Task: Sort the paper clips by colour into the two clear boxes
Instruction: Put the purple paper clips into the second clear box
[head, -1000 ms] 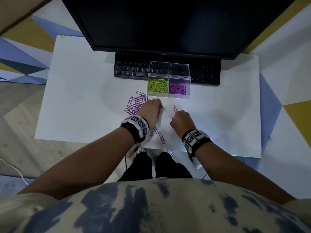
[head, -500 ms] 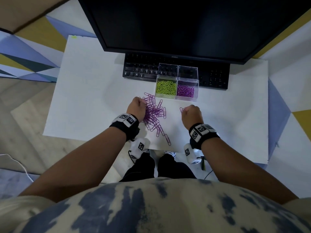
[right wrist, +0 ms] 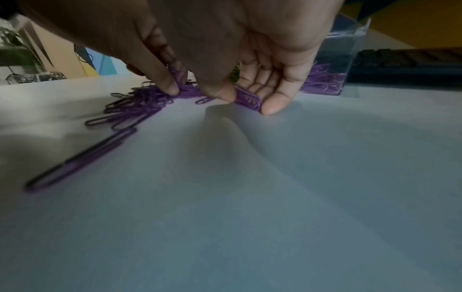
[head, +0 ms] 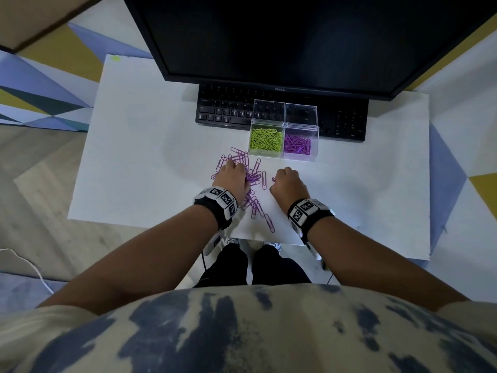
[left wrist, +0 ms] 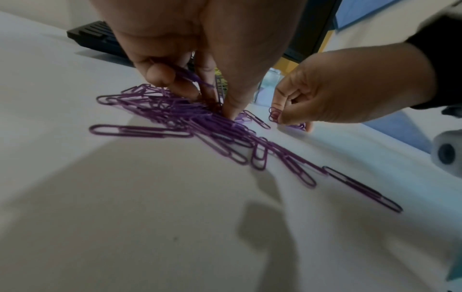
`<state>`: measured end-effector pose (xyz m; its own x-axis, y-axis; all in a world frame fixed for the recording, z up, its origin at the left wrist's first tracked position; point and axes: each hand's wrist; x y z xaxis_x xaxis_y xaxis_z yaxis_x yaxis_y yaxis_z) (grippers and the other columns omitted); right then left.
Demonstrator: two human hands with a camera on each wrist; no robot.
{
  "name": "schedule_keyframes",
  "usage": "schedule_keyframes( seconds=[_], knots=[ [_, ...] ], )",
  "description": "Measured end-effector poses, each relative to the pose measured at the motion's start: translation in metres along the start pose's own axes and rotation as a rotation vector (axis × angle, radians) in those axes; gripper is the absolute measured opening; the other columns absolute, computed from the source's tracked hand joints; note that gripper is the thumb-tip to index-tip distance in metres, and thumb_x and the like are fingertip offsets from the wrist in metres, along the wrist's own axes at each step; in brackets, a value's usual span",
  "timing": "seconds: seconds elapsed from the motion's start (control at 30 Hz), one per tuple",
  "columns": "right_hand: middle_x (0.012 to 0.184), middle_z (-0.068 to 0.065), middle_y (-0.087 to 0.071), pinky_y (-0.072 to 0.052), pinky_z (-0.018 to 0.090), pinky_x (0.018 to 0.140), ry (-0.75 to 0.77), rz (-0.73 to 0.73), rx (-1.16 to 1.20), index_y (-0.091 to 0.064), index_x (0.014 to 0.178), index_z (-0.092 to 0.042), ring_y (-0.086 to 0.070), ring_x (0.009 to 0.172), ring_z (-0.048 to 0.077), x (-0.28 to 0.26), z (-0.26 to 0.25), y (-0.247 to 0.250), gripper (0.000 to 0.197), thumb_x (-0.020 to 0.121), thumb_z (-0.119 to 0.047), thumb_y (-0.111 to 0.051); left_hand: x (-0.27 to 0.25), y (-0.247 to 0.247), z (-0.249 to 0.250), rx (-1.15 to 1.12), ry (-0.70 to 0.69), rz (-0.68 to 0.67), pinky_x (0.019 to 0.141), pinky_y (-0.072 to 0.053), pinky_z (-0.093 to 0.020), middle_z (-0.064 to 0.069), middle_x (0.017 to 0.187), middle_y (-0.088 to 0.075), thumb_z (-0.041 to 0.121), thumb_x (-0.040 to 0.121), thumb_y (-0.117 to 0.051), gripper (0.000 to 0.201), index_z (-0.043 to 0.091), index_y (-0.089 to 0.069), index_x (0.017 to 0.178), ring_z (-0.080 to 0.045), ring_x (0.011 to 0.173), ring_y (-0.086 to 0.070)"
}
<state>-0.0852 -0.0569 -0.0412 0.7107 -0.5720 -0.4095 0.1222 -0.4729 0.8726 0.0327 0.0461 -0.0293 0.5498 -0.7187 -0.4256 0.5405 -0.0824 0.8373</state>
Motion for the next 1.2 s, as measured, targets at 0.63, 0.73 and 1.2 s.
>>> schedule_keyframes(
  seconds=[0.63,0.73,1.2],
  knots=[
    [0.115,0.013,-0.055,-0.043,0.034,0.099,0.173,0.356,0.240,-0.061,0.114,-0.003,-0.048,0.112,0.026,0.029,0.006,0.073,0.026,0.092,-0.007,-0.048,0.010,0.010,-0.014,-0.335,-0.001,0.014,0.090,-0.040,-0.029,-0.014,0.110,-0.060,0.011,0.095,-0.041,0.018,0.003,-0.057,0.099,-0.026,0.105,-0.054],
    [0.119,0.011,-0.057,-0.041,0.035,0.104,0.367,0.113,0.194,-0.060,0.118,-0.004,-0.047,0.116,0.024,0.014,-0.015,0.046,0.031,0.090,-0.001,-0.046,0.010,0.020,-0.014,-0.437,0.049,0.050,0.082,-0.041,-0.025,-0.014,0.107,-0.061,0.007,0.095,-0.040,0.017,0.003,-0.057,0.098,-0.026,0.100,-0.057],
    [0.087,0.009,-0.060,-0.049,0.033,0.065,0.533,0.056,-0.092,-0.066,0.084,-0.007,-0.054,0.079,0.028,0.013,0.004,-0.016,0.013,0.075,0.002,-0.068,0.040,0.070,0.028,-0.458,-0.094,0.017,0.043,-0.030,-0.023,0.000,0.067,-0.047,0.014,0.099,-0.033,0.023,0.003,-0.052,0.102,-0.011,0.049,-0.038]
  ],
)
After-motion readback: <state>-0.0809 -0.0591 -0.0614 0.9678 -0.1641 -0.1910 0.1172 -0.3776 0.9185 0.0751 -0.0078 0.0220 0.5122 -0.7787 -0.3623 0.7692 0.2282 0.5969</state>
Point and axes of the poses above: each hand's wrist, its own x-axis towards the middle knuckle, its own y-axis out of the back of the hand, z = x × y
